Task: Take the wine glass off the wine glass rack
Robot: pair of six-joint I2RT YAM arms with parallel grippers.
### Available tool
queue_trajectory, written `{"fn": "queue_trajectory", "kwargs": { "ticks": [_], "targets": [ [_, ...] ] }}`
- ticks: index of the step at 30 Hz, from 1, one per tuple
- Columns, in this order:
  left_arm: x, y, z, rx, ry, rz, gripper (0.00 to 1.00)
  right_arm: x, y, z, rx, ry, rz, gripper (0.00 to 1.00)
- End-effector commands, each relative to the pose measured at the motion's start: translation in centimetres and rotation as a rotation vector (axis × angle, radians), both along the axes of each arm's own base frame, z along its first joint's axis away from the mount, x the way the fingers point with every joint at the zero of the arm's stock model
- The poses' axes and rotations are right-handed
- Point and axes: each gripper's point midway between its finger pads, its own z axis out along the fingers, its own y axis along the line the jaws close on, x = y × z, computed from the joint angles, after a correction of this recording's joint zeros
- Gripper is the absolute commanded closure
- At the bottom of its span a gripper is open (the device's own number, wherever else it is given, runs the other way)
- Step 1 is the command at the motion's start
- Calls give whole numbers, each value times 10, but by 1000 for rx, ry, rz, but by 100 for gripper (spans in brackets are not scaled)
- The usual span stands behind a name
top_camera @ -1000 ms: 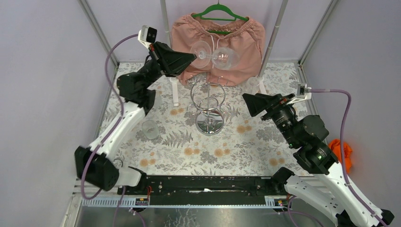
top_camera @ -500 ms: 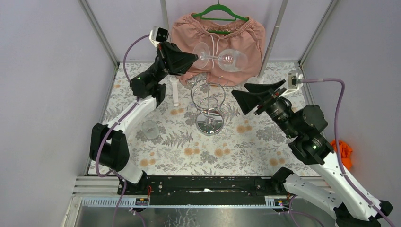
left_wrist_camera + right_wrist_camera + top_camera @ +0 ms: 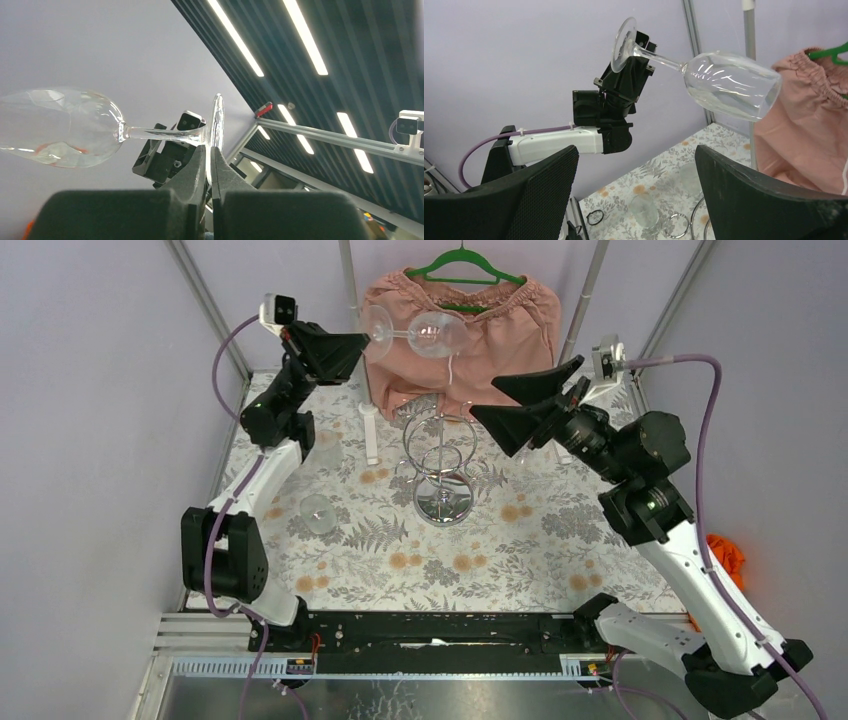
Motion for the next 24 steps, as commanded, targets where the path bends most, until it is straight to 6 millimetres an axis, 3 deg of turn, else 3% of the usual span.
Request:
{"fn": "queue_trajectory", "kwargs": {
  "ticks": [1,5,13,17,24],
  "targets": [
    [-42,29,31,-96,-15,-139,100,-7,7,27,35,-85,128,5],
    [-47,30,33,-99,-15,-152,100,13,13,26,71,-49,210,5],
    [-66,33,38,-104,-32,-157,100,49,7,42,123,-45,256,5],
    [-66,33,35,-100,-22,-154,100,58,3,46,155,-37,283,5],
    [-64,34,36,-112,-25,-146,100,76,15,42,221,55,428,5]
  ]
}}
